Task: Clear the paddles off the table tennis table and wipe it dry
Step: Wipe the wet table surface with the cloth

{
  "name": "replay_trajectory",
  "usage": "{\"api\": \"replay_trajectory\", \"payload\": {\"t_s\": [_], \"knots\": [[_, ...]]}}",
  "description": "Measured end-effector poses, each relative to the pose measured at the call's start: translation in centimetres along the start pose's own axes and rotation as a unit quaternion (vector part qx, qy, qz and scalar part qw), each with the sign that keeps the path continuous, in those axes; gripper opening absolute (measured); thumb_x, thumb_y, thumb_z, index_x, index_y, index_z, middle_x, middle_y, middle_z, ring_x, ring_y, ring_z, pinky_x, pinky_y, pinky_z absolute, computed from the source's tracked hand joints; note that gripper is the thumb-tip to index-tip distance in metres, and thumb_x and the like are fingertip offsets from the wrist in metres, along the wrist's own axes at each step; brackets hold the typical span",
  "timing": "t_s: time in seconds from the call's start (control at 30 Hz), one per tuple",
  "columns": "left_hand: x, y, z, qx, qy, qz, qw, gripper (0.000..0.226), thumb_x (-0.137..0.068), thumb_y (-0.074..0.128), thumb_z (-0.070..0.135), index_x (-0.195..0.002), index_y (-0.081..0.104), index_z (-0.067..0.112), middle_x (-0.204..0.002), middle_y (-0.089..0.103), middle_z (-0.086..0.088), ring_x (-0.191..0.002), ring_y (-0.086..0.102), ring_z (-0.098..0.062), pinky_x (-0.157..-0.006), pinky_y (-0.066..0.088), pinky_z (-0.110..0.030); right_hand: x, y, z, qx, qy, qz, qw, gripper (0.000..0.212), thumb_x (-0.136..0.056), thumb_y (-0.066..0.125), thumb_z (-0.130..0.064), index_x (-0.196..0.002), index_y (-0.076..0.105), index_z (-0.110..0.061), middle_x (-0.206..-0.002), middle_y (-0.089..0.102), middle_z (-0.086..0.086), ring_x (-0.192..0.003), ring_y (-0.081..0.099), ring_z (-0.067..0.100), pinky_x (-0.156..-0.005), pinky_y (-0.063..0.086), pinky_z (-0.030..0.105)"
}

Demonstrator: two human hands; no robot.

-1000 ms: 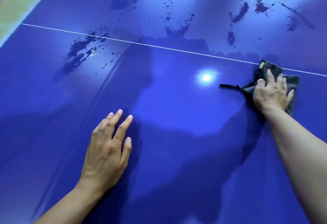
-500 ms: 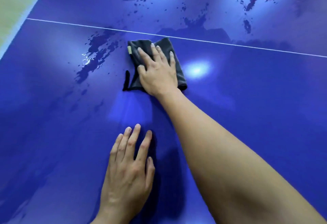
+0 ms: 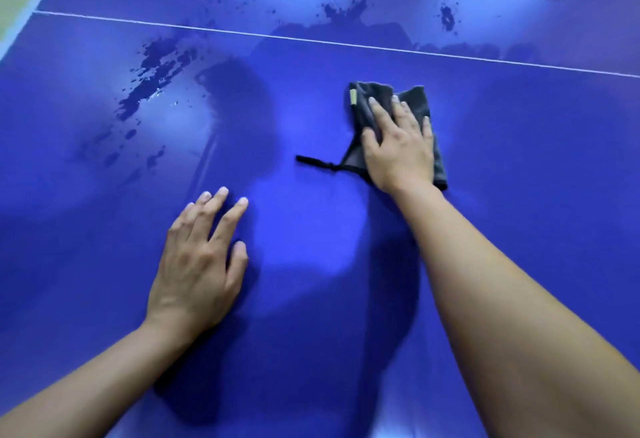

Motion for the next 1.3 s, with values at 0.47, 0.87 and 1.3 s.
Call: {"api": "replay_trajectory", "payload": {"t_s": [0.47,0.87,1.3], "knots": [[0.5,-0.3,0.7,0.009,-0.015,0.015,1.000,0.055,-0.095,0.041,0.028,-0.147,0.047,0.011,-0.156,0.039,-0.015,-0.146,0.033,-0.034,-0.123,0.021,-0.047,6.8,-6.7,19.4,0.009,0.199,0.048,0.979,0.080,-0.086,0.021,-0.046,-0.160,0.030,-0.020,-0.167,0.018,0.020,-0.156,0.015,0.030,-0.126,0.001,0.054],[12.2,-2.6,1.8,0.011,-0.024,0.046,0.999,0.050,-0.095,0.044,0.027,-0.140,0.054,0.006,-0.145,0.051,-0.015,-0.127,0.051,-0.040,-0.107,0.039,-0.051,13.9,5.4,-17.0,-0.013,-0.183,-0.053,0.982,0.061,-0.099,0.037,-0.046,-0.159,0.030,-0.039,-0.171,0.014,0.002,-0.157,0.007,0.015,-0.126,-0.008,0.047],[22.3,-2.5,0.5,-0.011,-0.062,-0.009,0.998,0.059,-0.095,0.037,0.035,-0.148,0.047,0.012,-0.159,0.035,-0.007,-0.149,0.031,-0.030,-0.123,0.020,-0.046,16.0,-2.5,5.0,0.005,0.007,-0.010,1.000,0.059,-0.101,0.046,-0.035,-0.159,0.032,-0.033,-0.168,0.024,0.007,-0.155,0.018,0.019,-0.127,0.006,0.046]]}}
Point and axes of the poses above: each hand's wrist, its own x-axis away from the middle knuckle, its own y-axis out of the palm, z = x × y, the point moved 6 cm from there along -x, towards the middle knuckle
